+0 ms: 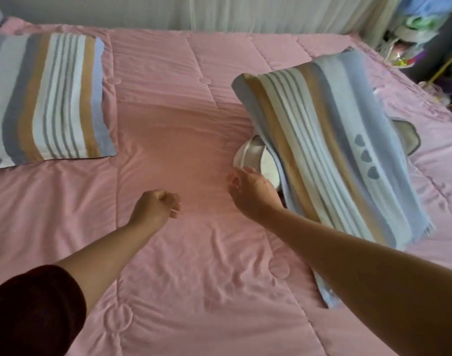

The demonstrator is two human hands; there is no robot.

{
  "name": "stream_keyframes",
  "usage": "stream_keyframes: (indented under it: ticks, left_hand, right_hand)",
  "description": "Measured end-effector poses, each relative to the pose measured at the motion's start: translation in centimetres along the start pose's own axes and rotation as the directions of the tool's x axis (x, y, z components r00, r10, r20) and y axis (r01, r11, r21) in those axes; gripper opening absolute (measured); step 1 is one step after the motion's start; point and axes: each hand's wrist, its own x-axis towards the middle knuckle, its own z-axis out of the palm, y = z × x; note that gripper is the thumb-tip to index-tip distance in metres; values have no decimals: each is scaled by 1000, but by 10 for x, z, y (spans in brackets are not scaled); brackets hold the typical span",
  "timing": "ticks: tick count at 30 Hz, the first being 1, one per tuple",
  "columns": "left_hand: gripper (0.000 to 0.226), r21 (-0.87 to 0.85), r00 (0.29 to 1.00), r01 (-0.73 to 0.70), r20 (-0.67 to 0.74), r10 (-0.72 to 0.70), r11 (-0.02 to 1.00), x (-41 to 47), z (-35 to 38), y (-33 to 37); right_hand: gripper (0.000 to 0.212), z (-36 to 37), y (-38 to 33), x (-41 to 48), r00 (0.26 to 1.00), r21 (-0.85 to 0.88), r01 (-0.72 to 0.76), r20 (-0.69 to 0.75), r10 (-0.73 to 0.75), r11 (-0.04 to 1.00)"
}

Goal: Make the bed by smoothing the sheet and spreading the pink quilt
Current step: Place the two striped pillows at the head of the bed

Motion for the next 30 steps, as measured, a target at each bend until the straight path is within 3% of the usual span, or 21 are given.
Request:
stream_keyframes:
  ticks: [4,8,10,14,21,25,28,30]
  left_hand:
    - [22,-1,993,-87,81,86,996,-7,77,54]
    - [21,4,977,-170,131,168,985,-7,153,101]
    - [19,-28,977,-110,182,113,994,-1,189,116]
    - [50,-64,952,148,281,-124,987,11,248,130]
    - [82,16,961,258,102,-258,966,28,316,146]
    - [106,65,868,439,225,-442,896,44,342,151]
    - [105,50,806,531,281,-522,846,60,358,148]
    - [91,16,822,517,269,-502,856,68,369,143]
  right_hand:
    - [24,-40,75,-11,988,39,-103,-107,106,994]
    - [34,-77,157,-28,957,-31,-231,-187,221,973]
    - [41,-95,193,-32,933,-54,-320,-188,305,946]
    - [60,-124,257,-29,874,-70,-463,-202,442,884]
    - [82,-146,335,2,809,-16,-561,-220,544,828]
    - [94,-146,378,22,767,11,-617,-216,605,787]
    - [110,-152,405,41,738,24,-656,-185,649,754]
    - [125,-157,415,53,737,29,-665,-141,662,746]
